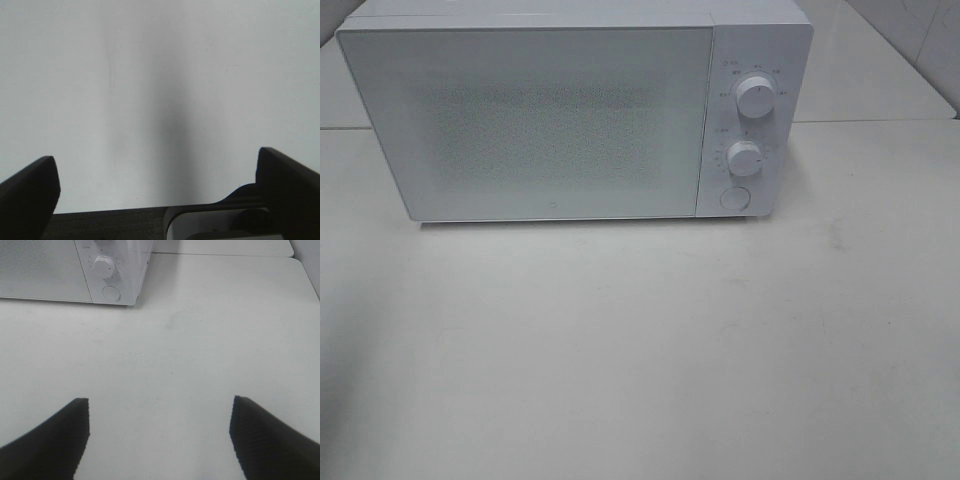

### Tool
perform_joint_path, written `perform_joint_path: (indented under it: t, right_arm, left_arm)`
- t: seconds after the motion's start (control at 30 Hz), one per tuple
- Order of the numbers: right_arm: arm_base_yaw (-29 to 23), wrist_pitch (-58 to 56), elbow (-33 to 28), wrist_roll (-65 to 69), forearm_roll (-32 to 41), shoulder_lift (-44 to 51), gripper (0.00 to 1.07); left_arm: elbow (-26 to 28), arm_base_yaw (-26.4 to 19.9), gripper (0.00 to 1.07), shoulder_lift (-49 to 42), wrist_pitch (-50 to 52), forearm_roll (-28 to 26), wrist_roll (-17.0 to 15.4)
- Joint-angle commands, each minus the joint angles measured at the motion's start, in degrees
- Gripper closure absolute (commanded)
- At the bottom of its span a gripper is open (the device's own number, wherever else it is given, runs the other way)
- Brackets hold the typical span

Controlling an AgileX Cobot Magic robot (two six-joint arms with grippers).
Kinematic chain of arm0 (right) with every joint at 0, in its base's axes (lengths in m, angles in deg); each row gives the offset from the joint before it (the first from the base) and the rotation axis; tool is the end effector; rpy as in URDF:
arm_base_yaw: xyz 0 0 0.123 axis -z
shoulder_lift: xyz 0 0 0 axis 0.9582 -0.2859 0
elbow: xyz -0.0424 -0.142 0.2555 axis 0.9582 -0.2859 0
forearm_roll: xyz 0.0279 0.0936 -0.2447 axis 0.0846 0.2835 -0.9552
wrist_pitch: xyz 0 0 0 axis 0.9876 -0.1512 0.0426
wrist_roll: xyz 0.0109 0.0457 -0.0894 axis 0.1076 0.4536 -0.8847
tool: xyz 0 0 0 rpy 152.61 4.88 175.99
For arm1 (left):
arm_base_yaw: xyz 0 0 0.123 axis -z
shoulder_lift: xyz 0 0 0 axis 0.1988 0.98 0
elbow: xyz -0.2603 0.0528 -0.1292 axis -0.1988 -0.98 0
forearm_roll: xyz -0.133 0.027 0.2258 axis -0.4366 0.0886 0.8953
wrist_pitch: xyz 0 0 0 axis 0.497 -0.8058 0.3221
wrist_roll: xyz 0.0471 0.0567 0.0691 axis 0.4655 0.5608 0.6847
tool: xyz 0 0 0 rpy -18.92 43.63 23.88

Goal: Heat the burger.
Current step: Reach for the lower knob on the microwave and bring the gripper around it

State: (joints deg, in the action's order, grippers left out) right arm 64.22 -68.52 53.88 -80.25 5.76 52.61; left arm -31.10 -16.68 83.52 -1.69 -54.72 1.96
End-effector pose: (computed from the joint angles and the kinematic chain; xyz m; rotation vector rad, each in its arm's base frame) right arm 0.0065 -0.0027 0.2821 -0.0810 1.9918 0.1015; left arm 0.1506 0.0004 0.3129 0.0552 2.6452 -0.1124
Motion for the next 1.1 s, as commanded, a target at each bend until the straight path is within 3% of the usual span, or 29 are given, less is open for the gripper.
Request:
perform_joint_path:
  t: [0.03,0.53,0.93,1.1]
  right_arm:
    - [0.5,0.7,-0.1,0.1,0.2,1.7,0.31]
    - [0.5,0.7,-0.1,0.1,0.2,1.7,0.31]
    - [0.5,0.7,-0.1,0.1,0.2,1.7,0.31]
    - [0.5,0.7,-0.1,0.1,0.2,1.7,0.31]
  left_arm:
    - [-3.9,-0.2,0.06,-7.8,-0.2,2.5,-1.0]
    - [-15.0,-0.2,0.06,-32.3,2.9,0.7,-0.7]
    - [-17.4,-0.2,0.06,-49.1,3.0,0.8,-1.0]
    - [-17.4,-0.2,0.06,-51.7,3.0,0.7,-0.9]
